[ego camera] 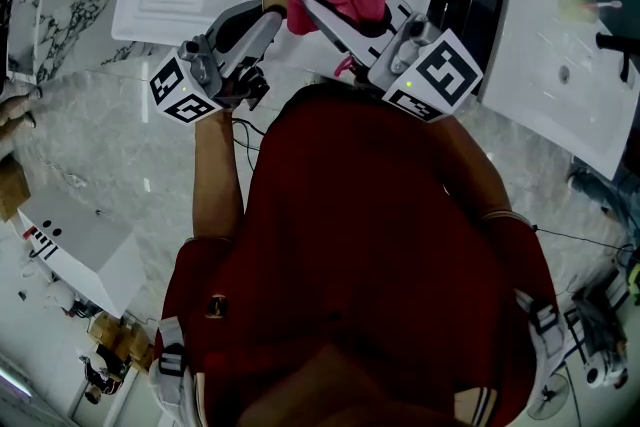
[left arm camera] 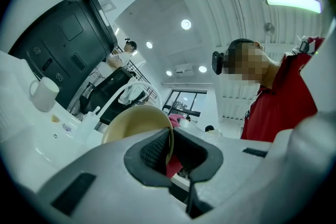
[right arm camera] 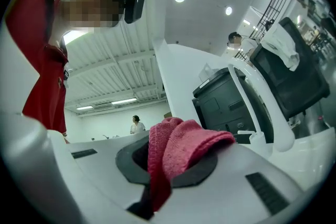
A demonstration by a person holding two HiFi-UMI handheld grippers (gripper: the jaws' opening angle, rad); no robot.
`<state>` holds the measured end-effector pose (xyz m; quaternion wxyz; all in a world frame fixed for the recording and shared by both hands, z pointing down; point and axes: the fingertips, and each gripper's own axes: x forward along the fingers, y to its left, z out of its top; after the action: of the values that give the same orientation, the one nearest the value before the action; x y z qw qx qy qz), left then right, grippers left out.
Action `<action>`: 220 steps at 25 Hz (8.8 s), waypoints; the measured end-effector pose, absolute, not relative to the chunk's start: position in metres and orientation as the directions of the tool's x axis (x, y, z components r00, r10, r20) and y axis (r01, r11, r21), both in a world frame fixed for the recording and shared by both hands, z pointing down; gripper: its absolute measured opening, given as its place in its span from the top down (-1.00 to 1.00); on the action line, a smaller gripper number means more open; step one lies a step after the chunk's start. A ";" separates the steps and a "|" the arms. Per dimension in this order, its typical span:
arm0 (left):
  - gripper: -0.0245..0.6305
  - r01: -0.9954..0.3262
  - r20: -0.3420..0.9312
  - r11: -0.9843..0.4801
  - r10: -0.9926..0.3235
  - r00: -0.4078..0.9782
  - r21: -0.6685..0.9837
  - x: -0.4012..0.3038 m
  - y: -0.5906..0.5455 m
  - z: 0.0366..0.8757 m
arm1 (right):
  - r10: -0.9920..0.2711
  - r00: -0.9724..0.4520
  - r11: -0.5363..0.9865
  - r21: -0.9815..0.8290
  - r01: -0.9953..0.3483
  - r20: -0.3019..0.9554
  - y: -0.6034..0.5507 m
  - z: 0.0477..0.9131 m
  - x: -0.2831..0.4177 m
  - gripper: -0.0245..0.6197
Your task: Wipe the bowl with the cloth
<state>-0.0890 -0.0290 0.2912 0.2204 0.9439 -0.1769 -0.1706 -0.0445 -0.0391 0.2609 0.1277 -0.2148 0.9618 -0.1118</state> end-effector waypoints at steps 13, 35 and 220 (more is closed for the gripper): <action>0.84 -0.135 -0.309 -0.877 -0.301 0.902 0.460 -0.100 0.001 0.280 | -0.514 -0.825 0.847 -0.292 -0.444 -0.236 -0.048 0.249 -0.039 0.84; 0.84 -0.052 -0.430 -0.890 -0.269 0.862 0.453 -0.107 0.005 0.264 | -0.596 -0.785 0.742 -0.487 -0.461 -0.166 -0.076 0.287 -0.025 0.84; 0.72 -0.148 0.782 -0.981 -0.192 0.594 -0.129 -0.060 -0.139 0.567 | -0.753 -0.598 0.594 -0.107 -0.797 0.277 -0.097 0.375 -0.022 0.84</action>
<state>-0.0596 -0.1386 0.5672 -0.0251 0.8923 -0.0952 0.4406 -0.0215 -0.0965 0.3747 -0.1016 -0.4369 0.8869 -0.1102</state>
